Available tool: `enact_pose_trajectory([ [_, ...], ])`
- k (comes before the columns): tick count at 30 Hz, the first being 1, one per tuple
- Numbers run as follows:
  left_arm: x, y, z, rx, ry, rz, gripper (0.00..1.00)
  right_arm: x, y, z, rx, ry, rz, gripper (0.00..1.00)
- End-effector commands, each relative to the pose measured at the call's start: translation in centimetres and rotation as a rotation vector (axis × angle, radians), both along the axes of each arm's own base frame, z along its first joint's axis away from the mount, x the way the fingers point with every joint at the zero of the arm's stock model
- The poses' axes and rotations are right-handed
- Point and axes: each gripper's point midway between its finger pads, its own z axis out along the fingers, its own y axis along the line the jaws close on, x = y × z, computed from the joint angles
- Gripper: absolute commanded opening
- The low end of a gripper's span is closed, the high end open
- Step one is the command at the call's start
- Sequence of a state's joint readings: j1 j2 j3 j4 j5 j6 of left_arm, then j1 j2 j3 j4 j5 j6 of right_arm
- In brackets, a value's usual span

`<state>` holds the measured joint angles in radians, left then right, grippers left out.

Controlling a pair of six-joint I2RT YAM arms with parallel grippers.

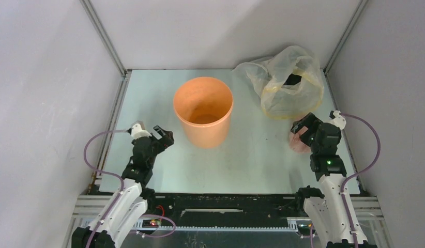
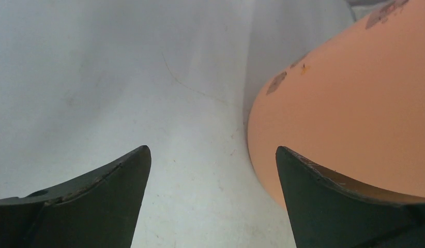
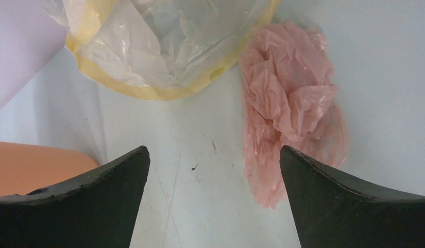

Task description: Put the trash bags into the trash bin

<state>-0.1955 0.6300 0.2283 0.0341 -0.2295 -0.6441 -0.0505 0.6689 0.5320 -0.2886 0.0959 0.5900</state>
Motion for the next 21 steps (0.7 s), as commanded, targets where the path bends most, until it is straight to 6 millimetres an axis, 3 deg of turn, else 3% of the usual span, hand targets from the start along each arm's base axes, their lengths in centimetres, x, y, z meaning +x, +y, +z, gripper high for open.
enact_pose_trajectory([
  [1,0.8,-2.2,2.7,-0.002,-0.096,-0.133,1.0,-0.5,-0.9,0.1,-0.023,-0.001,-0.041,1.0],
  [12,-0.4,-5.7,6.1,-0.048,-0.31,-0.347,1.0,-0.7,-1.0,-0.7,-0.017,0.034,-0.056,1.0],
  [21,-1.1,-6.6,7.3,-0.069,-0.374,-0.403,1.0,-3.6,-2.9,-3.8,-0.001,0.186,-0.213,0.88],
])
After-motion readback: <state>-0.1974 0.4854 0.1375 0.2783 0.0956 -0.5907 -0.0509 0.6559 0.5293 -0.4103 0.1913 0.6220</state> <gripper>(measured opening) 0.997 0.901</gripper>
